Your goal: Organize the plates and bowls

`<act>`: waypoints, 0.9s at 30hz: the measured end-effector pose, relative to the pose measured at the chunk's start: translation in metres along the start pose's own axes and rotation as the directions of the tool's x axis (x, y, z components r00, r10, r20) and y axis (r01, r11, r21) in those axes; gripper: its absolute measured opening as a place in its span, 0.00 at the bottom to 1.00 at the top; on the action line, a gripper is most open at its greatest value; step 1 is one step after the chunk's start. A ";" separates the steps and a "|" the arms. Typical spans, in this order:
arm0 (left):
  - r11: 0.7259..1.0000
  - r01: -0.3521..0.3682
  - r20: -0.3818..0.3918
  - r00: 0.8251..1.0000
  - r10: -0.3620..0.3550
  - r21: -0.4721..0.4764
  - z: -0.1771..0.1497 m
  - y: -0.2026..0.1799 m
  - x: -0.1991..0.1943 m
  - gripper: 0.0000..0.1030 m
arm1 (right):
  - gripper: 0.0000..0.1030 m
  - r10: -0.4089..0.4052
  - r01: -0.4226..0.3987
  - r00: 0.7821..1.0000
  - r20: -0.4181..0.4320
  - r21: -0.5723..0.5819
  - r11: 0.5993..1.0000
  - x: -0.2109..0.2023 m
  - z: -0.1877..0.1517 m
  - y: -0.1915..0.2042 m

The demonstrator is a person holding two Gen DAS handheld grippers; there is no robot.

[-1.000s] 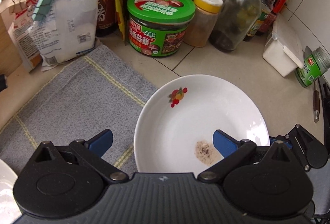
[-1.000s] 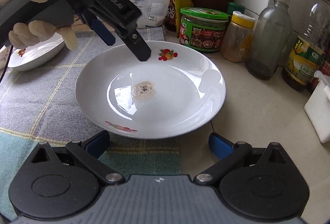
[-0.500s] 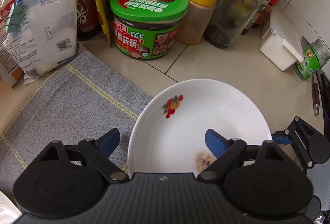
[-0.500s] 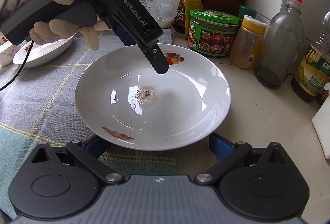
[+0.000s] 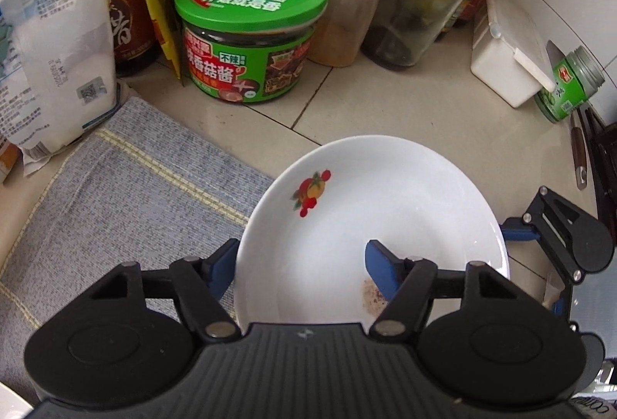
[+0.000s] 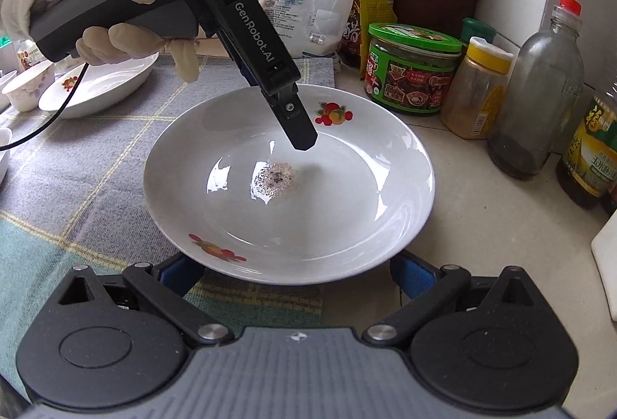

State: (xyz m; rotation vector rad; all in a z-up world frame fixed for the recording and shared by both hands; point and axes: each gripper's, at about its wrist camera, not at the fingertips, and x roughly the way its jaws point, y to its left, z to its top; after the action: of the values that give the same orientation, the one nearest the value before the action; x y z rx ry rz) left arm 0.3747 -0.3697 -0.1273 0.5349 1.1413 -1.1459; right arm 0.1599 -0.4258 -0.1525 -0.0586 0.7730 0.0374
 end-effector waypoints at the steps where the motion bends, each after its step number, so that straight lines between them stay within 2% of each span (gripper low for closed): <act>1: 1.000 -0.001 -0.006 1.000 0.001 0.008 0.001 0.000 0.001 0.65 | 1.00 0.006 -0.006 1.000 -0.001 -0.002 1.000 0.000 0.000 -0.001; 9: 0.999 0.004 -0.022 1.000 -0.004 0.034 0.008 0.002 0.003 0.59 | 1.00 0.026 -0.026 1.000 -0.012 -0.028 0.999 0.003 0.002 -0.004; 22: 0.997 0.021 -0.054 0.998 -0.016 0.079 0.012 -0.001 0.006 0.59 | 1.00 0.064 -0.065 0.998 -0.020 -0.102 0.993 0.005 0.007 -0.008; 25: 0.993 0.021 -0.066 0.998 -0.013 0.120 0.014 -0.005 0.009 0.58 | 1.00 0.065 -0.067 0.998 -0.021 -0.118 0.991 0.005 0.008 -0.008; 27: 0.991 0.019 -0.077 0.997 -0.009 0.131 0.016 -0.006 0.010 0.54 | 1.00 0.067 -0.069 0.997 -0.025 -0.119 0.990 0.006 0.009 -0.008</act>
State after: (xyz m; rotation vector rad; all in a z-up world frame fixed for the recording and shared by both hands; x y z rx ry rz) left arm 0.3757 -0.3892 -0.1288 0.6784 1.1408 -1.2279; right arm 0.1702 -0.4334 -0.1500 -0.1470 0.7934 0.1485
